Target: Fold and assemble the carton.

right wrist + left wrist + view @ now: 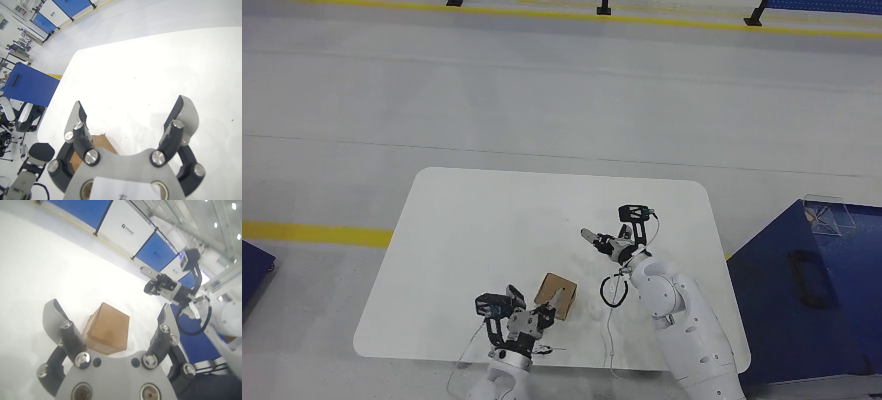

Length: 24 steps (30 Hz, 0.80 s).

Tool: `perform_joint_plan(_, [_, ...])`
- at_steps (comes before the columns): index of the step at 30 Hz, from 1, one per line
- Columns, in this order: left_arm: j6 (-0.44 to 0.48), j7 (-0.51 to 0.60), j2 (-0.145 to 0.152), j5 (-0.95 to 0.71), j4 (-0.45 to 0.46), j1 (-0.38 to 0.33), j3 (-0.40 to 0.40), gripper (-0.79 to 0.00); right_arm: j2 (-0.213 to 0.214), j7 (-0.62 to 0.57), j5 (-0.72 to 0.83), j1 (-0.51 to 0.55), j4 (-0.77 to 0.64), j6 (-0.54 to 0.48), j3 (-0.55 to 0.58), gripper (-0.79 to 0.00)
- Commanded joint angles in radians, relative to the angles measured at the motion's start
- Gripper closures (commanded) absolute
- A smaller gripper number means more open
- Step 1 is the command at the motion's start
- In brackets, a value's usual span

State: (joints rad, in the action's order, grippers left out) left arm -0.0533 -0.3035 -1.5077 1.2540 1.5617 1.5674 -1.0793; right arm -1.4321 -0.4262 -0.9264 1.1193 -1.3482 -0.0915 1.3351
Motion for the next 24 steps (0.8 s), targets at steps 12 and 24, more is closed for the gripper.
perform_joint_plan(12, [-0.267, 0.189, -0.031, 0.361, -0.122, -0.113, 0.139, 0.0, 0.0, 0.0, 0.0, 0.0, 0.0, 0.0, 0.0, -0.785])
perform_joint_plan(24, [-0.261, 0.187, -0.043, 0.26, -0.194, -0.135, 0.132, 0.0, 0.0, 0.0, 0.0, 0.0, 0.0, 0.0, 0.0, -0.785])
